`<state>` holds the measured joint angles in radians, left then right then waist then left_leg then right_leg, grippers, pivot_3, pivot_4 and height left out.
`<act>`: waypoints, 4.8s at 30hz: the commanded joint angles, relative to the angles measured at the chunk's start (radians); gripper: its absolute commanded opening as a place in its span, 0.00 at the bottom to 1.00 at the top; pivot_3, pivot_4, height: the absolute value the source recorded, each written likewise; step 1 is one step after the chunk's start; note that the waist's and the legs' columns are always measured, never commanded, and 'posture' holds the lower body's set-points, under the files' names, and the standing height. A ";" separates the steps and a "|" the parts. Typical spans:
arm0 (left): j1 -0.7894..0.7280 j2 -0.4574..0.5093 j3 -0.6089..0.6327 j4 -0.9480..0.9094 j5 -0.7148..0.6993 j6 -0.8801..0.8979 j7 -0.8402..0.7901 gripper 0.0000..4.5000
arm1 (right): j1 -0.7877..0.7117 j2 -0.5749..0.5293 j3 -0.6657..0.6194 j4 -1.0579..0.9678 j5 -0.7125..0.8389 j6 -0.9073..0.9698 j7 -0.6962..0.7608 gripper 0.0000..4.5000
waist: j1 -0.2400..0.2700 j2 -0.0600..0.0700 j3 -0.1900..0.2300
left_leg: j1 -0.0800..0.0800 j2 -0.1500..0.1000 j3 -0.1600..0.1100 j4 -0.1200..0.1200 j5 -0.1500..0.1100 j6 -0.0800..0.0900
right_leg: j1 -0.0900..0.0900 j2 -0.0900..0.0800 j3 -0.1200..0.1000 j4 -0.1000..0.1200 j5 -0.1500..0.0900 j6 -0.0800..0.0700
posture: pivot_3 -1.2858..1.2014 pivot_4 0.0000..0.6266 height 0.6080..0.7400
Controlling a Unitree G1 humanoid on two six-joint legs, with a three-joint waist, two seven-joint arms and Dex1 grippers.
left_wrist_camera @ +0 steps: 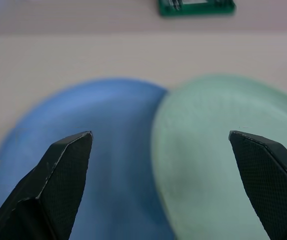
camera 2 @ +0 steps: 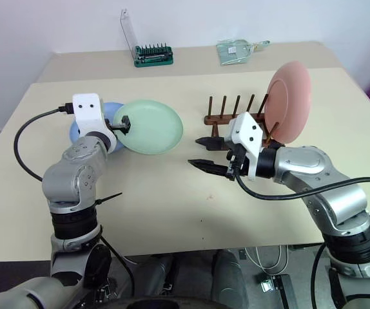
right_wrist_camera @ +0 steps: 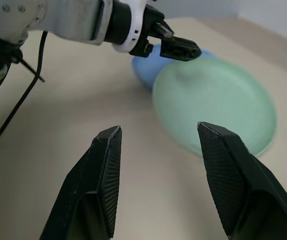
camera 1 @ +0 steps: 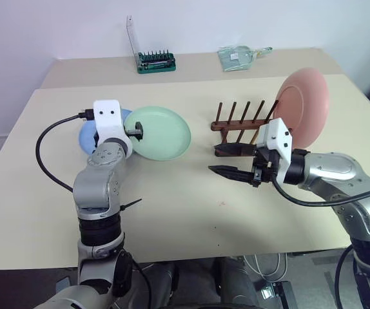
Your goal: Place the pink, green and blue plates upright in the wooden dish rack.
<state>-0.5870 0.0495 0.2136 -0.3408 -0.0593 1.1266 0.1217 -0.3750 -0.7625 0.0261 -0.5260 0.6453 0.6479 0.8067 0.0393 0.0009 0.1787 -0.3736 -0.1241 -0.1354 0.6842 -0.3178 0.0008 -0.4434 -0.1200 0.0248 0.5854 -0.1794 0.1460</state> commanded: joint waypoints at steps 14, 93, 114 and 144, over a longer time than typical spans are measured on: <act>-0.094 -0.031 0.141 0.085 -0.092 0.052 -0.012 0.01 | 0.077 0.016 -0.028 -0.083 -0.063 -0.030 -0.066 0.54 | 0.000 -0.001 0.000 | 0.000 0.000 0.000 0.000 0.000 -0.001 | 0.000 0.000 0.000 0.000 0.000 0.000 | 0.52 0.24 1.00; 0.321 0.510 -0.321 -0.212 -0.460 -0.433 -0.819 0.66 | -0.337 0.112 -0.480 0.487 0.504 0.277 -0.320 0.00 | -0.028 0.002 0.001 | 0.001 0.002 0.001 -0.003 0.001 -0.001 | -0.001 0.001 0.000 -0.001 0.003 -0.004 | 0.52 0.24 1.00; 0.278 0.429 -0.278 -0.146 -0.420 -0.448 -0.672 0.95 | -0.338 0.047 -0.291 0.476 0.062 -0.047 -0.258 0.78 | -0.027 0.002 0.001 | 0.001 0.002 0.001 -0.003 0.001 -0.001 | -0.001 0.001 0.000 -0.001 0.003 -0.004 | 0.52 0.24 1.00; 0.013 0.047 0.332 0.243 -0.098 -0.047 0.179 0.49 | -0.122 0.199 0.304 0.044 -0.419 -0.313 -0.040 0.78 | -0.003 -0.004 -0.001 | 0.001 0.001 -0.001 -0.001 0.002 -0.004 | -0.001 0.001 -0.001 0.000 0.003 -0.003 | 0.52 0.24 1.00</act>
<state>-0.5675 0.0924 0.5327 -0.1074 -0.1416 1.0802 0.3141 -0.4968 -0.5706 0.3494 -0.4361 0.2331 0.3328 0.7736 0.0359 -0.0029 0.1773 -0.3726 -0.1231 -0.1369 0.6836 -0.3157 -0.0028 -0.4444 -0.1186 0.0234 0.5856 -0.1759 0.1433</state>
